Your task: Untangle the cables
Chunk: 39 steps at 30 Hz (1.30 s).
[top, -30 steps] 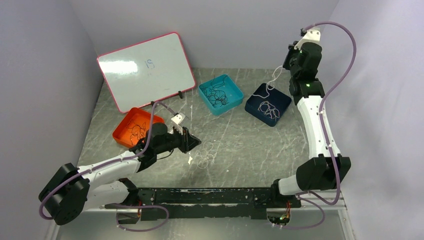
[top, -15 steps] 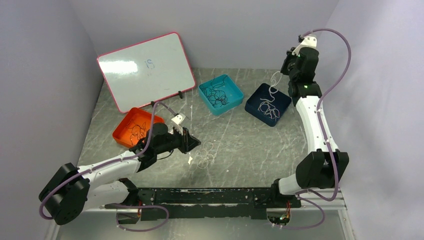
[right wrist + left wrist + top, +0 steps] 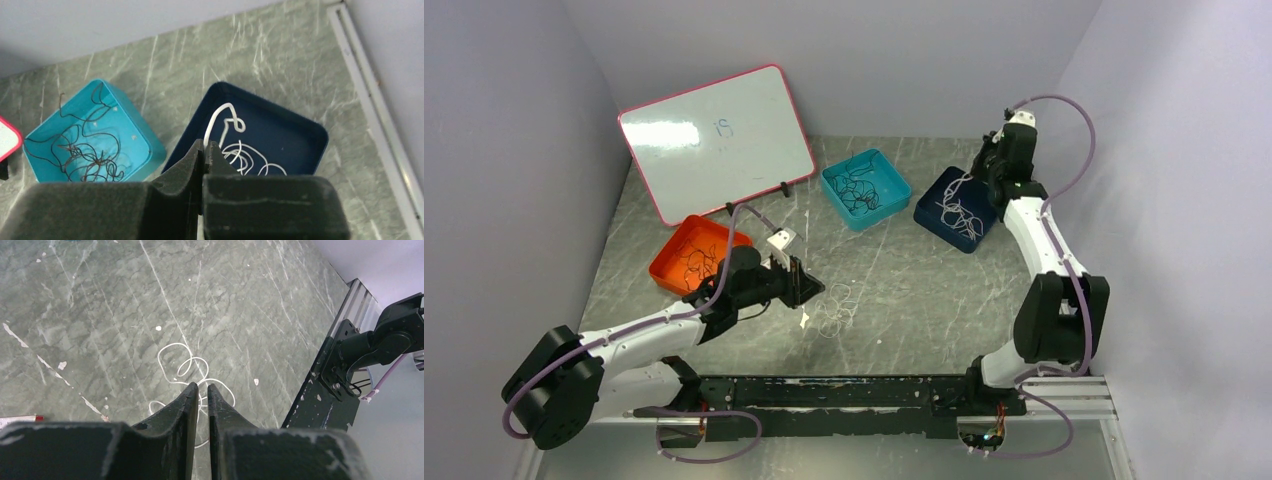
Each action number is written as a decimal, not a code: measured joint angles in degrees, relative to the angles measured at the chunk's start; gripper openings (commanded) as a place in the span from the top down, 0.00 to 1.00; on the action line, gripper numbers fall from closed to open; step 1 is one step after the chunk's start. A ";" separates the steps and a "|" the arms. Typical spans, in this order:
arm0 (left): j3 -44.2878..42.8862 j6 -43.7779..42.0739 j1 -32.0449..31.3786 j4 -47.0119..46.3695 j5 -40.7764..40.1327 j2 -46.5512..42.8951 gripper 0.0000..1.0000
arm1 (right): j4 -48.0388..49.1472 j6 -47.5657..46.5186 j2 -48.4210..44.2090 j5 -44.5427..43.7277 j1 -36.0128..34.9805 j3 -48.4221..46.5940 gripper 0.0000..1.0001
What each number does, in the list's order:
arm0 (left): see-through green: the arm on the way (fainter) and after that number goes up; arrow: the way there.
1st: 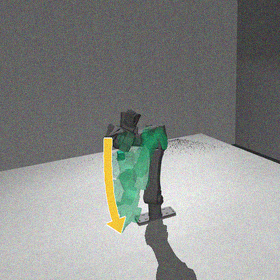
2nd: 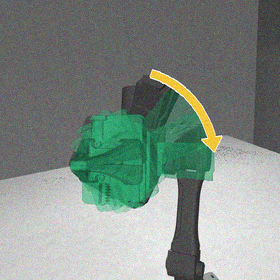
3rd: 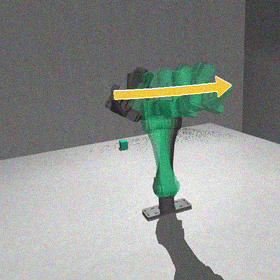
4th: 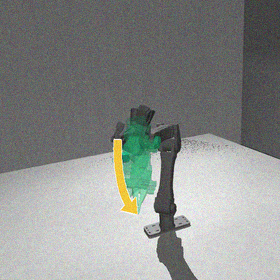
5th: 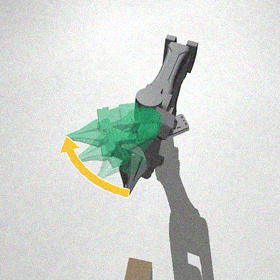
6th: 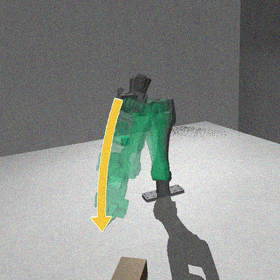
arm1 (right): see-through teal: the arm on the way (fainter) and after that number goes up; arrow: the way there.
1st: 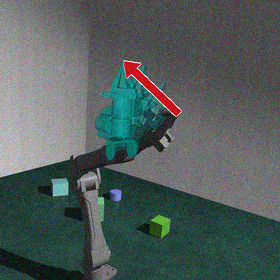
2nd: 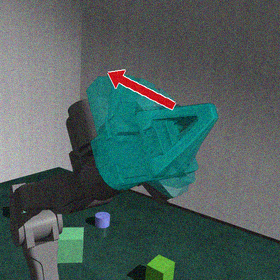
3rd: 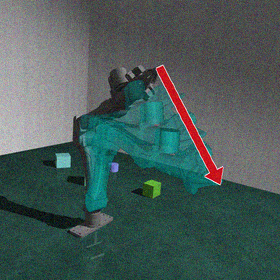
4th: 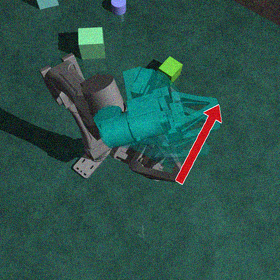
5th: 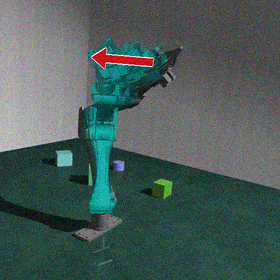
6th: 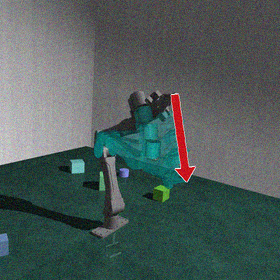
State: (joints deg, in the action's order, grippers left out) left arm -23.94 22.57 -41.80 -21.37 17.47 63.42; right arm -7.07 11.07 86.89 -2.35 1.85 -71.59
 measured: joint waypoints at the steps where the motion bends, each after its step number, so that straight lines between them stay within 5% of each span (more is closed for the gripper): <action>1: 0.00 0.00 0.00 0.26 0.00 0.00 0.82 | 0.20 0.55 0.50 0.33 0.15 0.52 1.00; 19: 0.00 0.00 0.00 1.55 -0.61 -1.29 0.82 | 3.89 6.08 11.10 2.51 2.38 7.04 0.95; 31: 0.00 0.31 -0.02 1.64 -0.79 -1.29 0.81 | 3.67 5.49 14.99 2.34 2.38 6.99 0.55; 39: 0.00 0.39 0.00 1.70 -0.81 -1.27 0.76 | 2.89 5.20 12.44 -0.81 2.38 7.02 0.48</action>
State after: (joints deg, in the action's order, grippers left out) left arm -23.94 22.96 -41.80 -19.66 16.67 62.15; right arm -4.19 16.27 99.33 -3.16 4.23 -64.58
